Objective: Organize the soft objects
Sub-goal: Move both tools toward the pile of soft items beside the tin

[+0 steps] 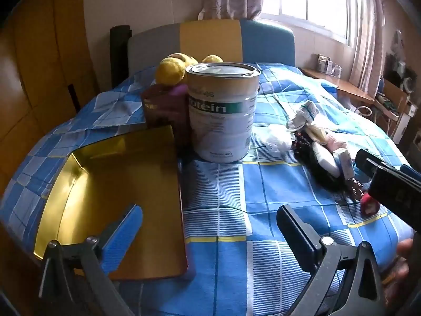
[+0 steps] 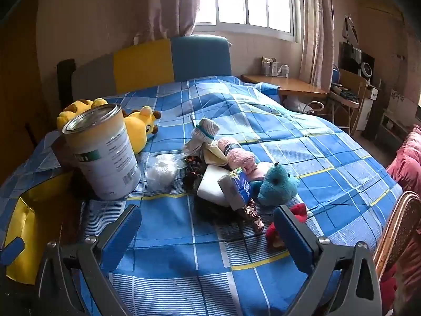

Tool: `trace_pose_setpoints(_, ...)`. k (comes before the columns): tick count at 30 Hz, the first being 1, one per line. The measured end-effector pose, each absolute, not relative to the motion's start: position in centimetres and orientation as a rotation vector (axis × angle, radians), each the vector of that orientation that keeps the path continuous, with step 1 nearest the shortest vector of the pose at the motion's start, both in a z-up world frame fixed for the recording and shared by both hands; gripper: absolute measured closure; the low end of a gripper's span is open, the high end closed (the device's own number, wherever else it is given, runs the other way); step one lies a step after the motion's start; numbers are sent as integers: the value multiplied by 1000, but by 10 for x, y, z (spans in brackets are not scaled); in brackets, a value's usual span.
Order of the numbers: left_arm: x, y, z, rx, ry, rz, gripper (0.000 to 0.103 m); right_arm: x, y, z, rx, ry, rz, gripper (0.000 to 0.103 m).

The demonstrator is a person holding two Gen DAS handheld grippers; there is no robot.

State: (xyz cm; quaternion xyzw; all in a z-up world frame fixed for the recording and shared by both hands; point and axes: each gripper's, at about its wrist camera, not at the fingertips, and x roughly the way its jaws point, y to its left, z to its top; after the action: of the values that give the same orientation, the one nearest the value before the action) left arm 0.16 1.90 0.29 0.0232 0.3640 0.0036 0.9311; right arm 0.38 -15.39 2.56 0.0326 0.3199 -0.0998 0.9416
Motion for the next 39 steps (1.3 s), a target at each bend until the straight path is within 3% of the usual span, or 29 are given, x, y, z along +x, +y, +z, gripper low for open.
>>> trace_pose_setpoints(39,1,27,0,7,753,-26,0,12,-160,32,20,637,-199,1)
